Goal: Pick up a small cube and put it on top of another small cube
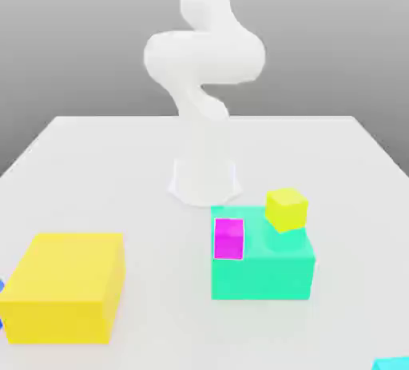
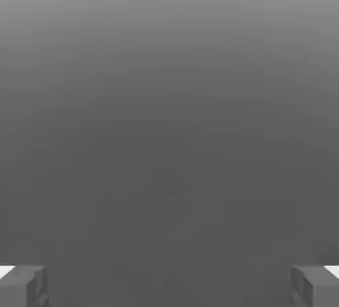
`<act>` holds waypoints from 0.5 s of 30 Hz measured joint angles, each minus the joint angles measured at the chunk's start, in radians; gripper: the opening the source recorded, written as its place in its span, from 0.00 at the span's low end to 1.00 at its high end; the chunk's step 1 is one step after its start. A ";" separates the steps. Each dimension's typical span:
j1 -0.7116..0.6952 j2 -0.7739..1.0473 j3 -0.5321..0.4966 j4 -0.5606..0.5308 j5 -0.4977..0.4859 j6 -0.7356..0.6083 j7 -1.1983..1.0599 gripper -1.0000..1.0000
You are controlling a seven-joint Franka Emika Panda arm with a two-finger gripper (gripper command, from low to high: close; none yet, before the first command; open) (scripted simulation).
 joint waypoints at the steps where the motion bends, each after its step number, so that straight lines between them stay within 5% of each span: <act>1: 0.027 0.039 -0.014 0.008 0.013 0.005 -0.044 0.50; 15: 0.270 0.553 -0.096 0.113 0.197 0.070 -0.625 0.50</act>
